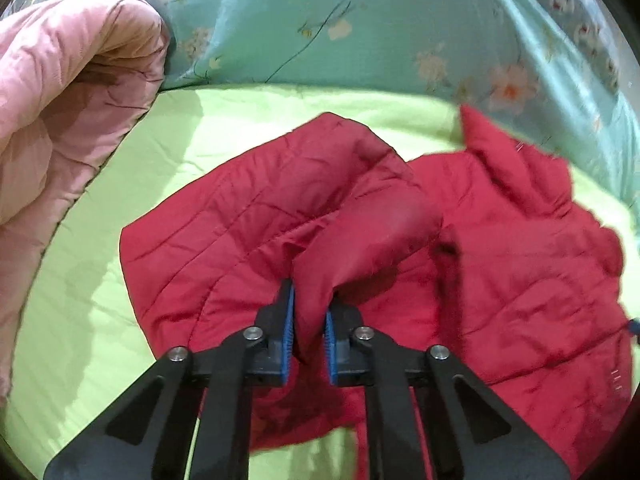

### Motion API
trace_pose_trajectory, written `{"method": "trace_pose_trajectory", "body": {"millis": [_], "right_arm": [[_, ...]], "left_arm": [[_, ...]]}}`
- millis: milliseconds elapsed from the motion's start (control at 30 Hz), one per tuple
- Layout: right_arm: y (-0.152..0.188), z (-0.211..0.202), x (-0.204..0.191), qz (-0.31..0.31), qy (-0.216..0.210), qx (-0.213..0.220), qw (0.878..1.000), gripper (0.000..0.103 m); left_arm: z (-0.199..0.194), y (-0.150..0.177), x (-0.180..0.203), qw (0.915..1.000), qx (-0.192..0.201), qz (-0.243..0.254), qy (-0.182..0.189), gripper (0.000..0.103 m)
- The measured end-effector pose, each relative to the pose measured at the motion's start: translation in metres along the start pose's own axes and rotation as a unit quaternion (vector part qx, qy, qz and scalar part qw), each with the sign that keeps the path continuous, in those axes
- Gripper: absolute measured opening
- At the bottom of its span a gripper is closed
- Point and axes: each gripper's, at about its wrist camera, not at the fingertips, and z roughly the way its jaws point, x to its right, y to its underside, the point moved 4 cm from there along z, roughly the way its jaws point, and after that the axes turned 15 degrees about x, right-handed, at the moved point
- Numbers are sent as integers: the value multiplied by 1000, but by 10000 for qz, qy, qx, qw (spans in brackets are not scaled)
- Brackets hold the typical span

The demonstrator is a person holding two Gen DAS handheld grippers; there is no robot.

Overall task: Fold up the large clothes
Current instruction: 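Move the left gripper to the other sleeve and grasp it, then fold the sleeve across the body with the left gripper while the right gripper pinches the jacket side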

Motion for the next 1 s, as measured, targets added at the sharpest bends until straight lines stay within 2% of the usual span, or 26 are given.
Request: {"method": "trace_pose_trajectory", "body": {"millis": [167, 367, 533, 767, 867, 1000], "right_arm": [[-2, 1, 10, 308, -103, -15, 9995, 60], [-7, -5, 18, 616, -273, 58, 9977, 60], [-17, -16, 25, 737, -253, 274, 9966, 61], [-29, -29, 42, 991, -286, 481, 9935, 61], [-34, -30, 48, 1234, -462, 547, 9898, 71], [-36, -19, 60, 1725, -723, 420, 9814, 71]], "left_arm": [[-27, -13, 27, 9973, 279, -263, 619, 10], [-55, -25, 91, 9898, 518, -50, 1324, 9], [-62, -17, 156, 9812, 603, 358, 1800, 9], [-53, 4, 220, 9723, 416, 538, 2236, 9], [-48, 10, 235, 9703, 378, 487, 2339, 9], [-41, 18, 243, 9707, 311, 293, 2366, 9]]}}
